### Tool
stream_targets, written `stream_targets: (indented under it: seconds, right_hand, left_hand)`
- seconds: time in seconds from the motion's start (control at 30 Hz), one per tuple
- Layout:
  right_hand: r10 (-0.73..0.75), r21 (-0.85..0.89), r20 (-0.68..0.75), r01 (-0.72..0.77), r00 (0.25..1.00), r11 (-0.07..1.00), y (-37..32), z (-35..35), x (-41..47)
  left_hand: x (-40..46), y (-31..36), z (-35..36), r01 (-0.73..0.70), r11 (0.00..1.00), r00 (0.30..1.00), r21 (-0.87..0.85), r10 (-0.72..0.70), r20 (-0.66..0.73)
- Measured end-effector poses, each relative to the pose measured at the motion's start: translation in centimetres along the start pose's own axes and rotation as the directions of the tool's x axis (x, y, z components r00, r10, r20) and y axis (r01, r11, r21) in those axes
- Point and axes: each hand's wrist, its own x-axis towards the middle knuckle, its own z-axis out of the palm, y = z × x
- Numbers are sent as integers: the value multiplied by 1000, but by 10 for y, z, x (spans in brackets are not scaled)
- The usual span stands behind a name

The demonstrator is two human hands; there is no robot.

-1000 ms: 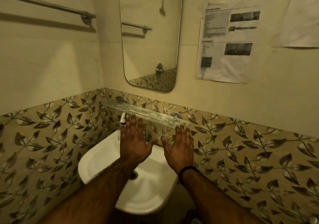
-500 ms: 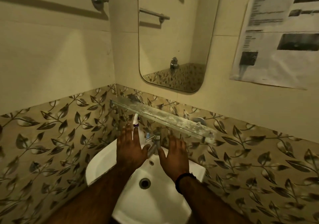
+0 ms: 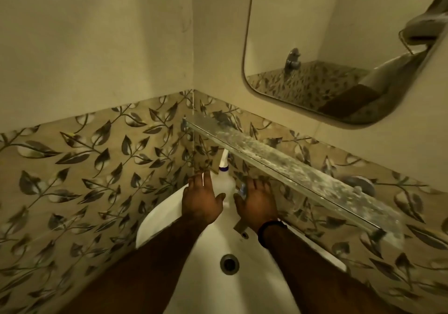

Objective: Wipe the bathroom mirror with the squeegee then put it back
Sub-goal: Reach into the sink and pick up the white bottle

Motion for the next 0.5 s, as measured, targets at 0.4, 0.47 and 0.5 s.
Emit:
stream_targets:
  seconds: [0.4,0.47,0.5]
  right_hand:
    - [191,-70,253,-178,949,981,-1,34,76]
    - [168,-141,231,-138,958,980,-1,38,80]
    - [163,-163,229,-128,960,978,-2,40,81]
  left_hand:
    - [69,6,45,99,975,992,-197,-81,97]
    - [75,8,51,127,954,988,-270,-96,123]
    - [78,9,52,142,944,985,-298,-105,135]
